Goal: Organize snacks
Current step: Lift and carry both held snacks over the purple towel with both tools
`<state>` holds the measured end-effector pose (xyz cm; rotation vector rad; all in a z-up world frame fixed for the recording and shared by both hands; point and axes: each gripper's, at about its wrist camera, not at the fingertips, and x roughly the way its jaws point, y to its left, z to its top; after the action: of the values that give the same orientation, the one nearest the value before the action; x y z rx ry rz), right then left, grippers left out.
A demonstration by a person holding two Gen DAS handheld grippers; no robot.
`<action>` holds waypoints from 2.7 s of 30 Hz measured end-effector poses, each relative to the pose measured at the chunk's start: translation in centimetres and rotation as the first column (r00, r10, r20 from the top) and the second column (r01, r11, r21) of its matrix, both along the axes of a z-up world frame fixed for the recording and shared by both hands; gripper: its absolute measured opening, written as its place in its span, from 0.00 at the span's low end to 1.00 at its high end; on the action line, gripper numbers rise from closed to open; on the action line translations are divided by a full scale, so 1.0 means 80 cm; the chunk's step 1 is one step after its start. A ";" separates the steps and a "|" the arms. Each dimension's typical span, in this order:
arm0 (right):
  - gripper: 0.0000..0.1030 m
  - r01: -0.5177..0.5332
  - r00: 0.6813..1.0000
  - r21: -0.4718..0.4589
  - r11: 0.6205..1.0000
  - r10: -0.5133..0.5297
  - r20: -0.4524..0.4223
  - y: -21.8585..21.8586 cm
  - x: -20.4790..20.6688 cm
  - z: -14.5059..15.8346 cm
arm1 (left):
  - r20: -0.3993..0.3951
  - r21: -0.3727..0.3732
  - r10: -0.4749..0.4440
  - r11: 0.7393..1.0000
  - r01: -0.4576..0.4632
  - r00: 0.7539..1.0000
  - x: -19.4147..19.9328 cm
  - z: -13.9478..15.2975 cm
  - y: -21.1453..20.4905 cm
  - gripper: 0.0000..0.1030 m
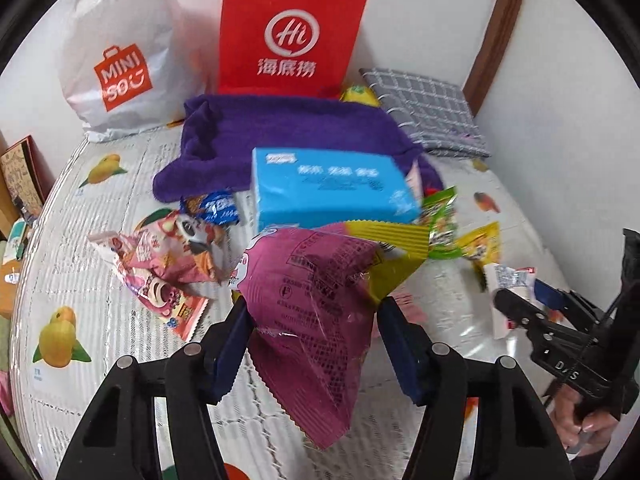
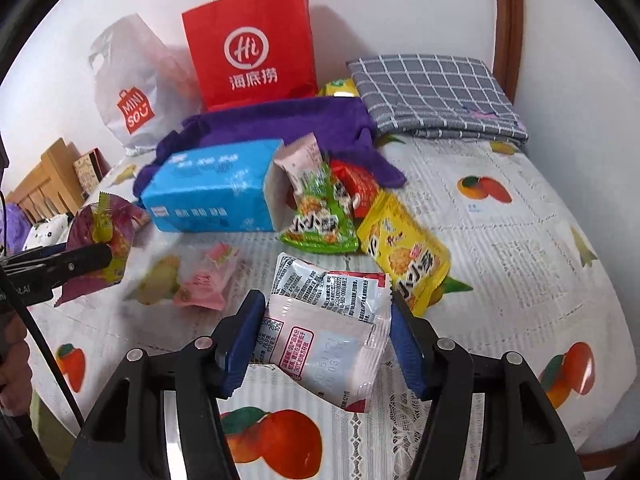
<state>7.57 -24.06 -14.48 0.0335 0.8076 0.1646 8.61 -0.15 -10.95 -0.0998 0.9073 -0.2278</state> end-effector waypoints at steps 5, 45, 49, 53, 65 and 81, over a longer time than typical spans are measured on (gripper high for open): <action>0.57 -0.007 1.000 0.007 1.000 0.006 0.026 0.006 0.003 0.029 | 0.032 -0.018 -0.006 1.000 0.006 0.999 0.001 0.029 -0.005 0.59; 0.53 -0.076 0.995 0.042 0.996 0.073 0.075 0.050 0.190 0.099 | 0.059 0.028 0.067 0.997 -0.068 0.996 0.173 0.091 0.025 0.59; 0.53 -0.066 0.995 0.034 0.997 0.064 0.070 0.050 0.218 0.094 | 0.047 0.039 0.074 0.996 -0.076 0.996 0.194 0.085 0.031 0.60; 0.53 -0.065 0.996 0.027 0.998 0.063 0.064 0.052 0.244 0.089 | 0.034 0.051 0.078 0.996 -0.079 0.996 0.216 0.077 0.036 0.59; 0.53 -0.080 0.996 0.013 0.997 0.079 0.040 0.065 0.316 0.076 | 0.015 0.071 0.084 0.994 -0.084 0.996 0.282 0.058 0.049 0.60; 0.53 -0.026 0.996 -0.058 0.998 0.021 -0.081 0.068 0.391 0.019 | -0.057 0.106 0.061 0.993 -0.054 0.997 0.350 0.009 0.044 0.60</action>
<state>38.88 -18.66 -13.00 -0.0252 0.8933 0.1627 36.62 3.35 -10.26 -0.0356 0.9732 -0.1236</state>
